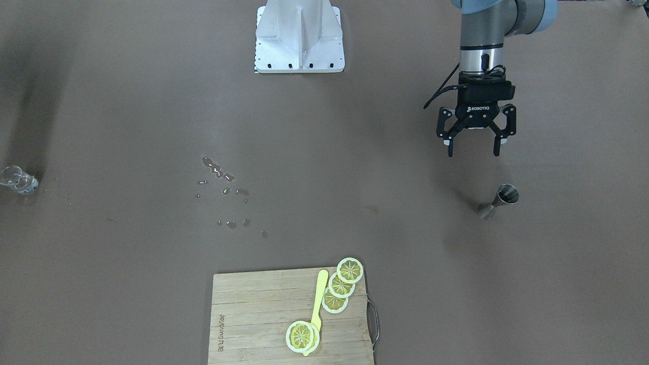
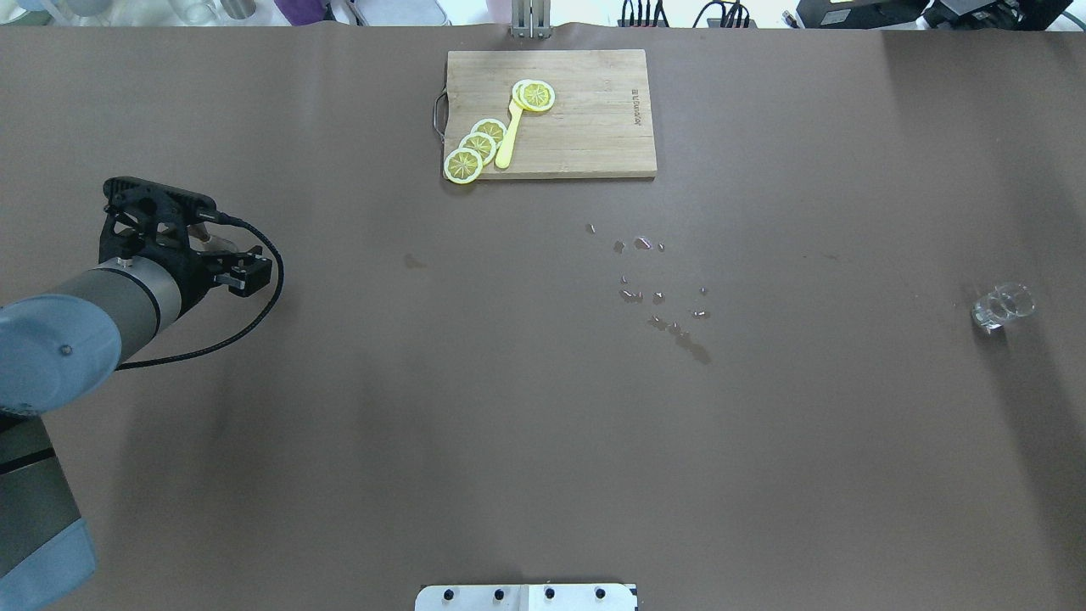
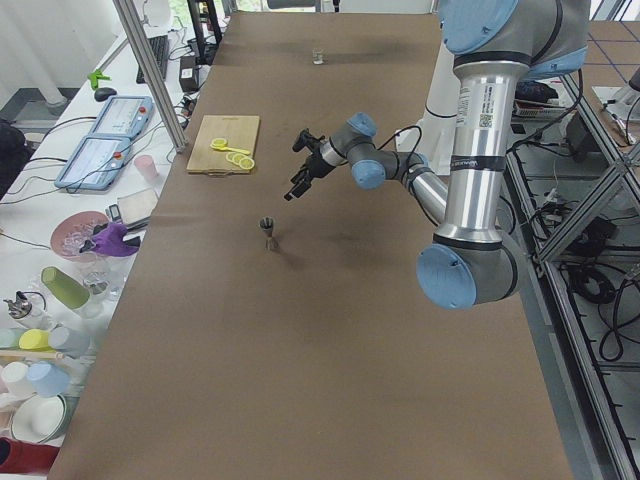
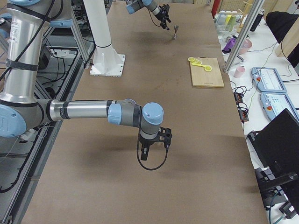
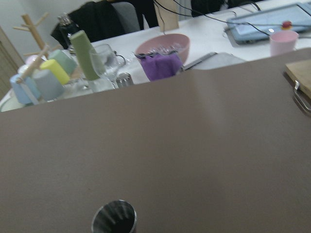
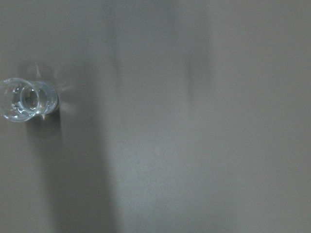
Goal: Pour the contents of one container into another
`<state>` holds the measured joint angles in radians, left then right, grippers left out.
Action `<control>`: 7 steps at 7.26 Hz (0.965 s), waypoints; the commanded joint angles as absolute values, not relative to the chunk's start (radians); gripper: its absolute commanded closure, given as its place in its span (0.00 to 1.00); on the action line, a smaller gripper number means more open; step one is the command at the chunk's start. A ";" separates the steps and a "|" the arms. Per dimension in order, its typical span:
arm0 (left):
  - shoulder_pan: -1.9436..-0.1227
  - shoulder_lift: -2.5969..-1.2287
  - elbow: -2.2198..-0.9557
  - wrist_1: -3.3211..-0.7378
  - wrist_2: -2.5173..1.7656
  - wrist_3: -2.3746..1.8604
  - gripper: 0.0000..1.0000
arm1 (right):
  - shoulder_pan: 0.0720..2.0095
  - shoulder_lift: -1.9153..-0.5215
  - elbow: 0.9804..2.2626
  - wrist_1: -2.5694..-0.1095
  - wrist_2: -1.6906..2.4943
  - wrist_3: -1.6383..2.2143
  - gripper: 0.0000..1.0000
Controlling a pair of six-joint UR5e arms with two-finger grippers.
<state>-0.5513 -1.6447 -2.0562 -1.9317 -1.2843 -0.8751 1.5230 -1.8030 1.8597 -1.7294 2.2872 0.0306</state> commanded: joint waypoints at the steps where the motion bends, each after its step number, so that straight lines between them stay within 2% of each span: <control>1: -0.592 -1.654 -2.051 -1.942 -1.508 -0.624 0.03 | 1.537 -1.815 1.864 -1.723 2.293 0.031 0.00; 5: -0.791 -1.700 -2.042 -1.915 -1.831 -0.295 0.04 | 1.536 -1.804 1.894 -1.721 2.298 0.032 0.00; 7: -0.938 -1.738 -1.956 -1.884 -2.031 -0.204 0.03 | 1.536 -1.792 1.899 -1.721 2.306 0.032 0.00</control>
<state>-0.8450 -1.7079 -2.0144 -1.8960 -1.8996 -0.2617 1.5355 -1.7981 1.8962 -1.7221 2.2997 0.0320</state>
